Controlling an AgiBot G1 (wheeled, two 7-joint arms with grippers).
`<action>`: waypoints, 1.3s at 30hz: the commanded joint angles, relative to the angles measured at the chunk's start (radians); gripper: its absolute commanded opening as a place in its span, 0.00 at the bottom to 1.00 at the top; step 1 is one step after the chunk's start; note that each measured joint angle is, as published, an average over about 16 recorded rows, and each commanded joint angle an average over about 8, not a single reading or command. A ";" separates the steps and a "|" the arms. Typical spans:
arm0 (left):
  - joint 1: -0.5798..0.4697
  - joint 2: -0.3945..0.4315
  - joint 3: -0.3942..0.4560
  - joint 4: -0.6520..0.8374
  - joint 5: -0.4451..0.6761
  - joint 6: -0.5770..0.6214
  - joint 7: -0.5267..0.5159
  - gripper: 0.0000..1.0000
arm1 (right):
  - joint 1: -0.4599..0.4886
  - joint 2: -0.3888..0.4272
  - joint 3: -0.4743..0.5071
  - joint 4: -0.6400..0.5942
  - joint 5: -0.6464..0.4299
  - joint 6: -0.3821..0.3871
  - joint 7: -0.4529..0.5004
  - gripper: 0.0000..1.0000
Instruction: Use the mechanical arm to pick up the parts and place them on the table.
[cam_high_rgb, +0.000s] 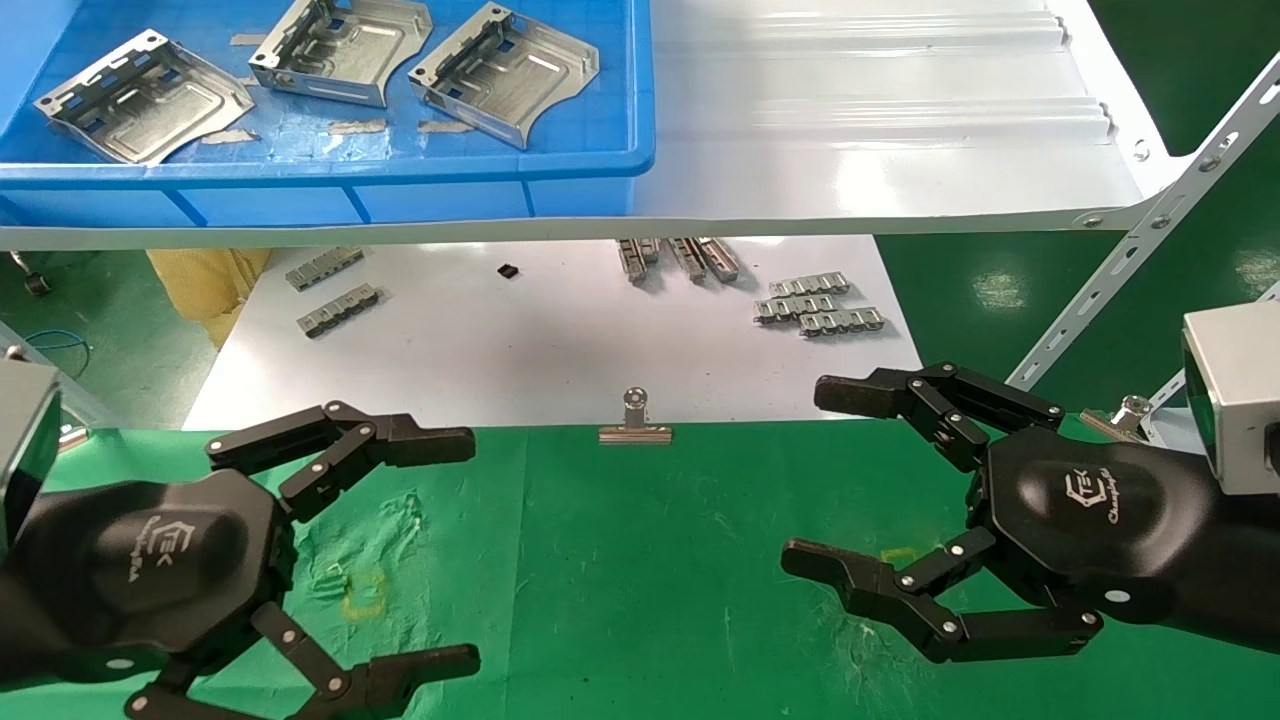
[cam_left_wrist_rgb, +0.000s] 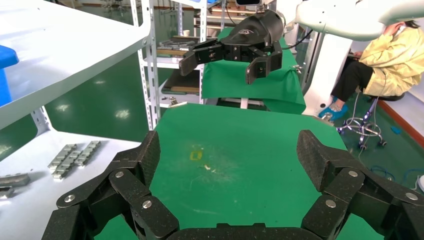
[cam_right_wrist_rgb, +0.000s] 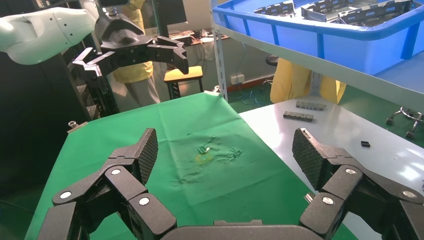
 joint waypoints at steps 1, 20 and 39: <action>0.000 0.000 0.000 0.000 0.000 0.000 0.000 1.00 | 0.000 0.000 0.000 0.000 0.000 0.000 0.000 1.00; 0.000 0.000 0.000 0.000 0.000 0.000 0.000 1.00 | 0.000 0.000 0.000 0.000 0.000 0.000 0.000 0.11; -0.134 0.107 -0.001 0.128 0.077 -0.129 0.056 1.00 | 0.000 0.000 0.000 0.000 0.000 0.000 0.000 0.00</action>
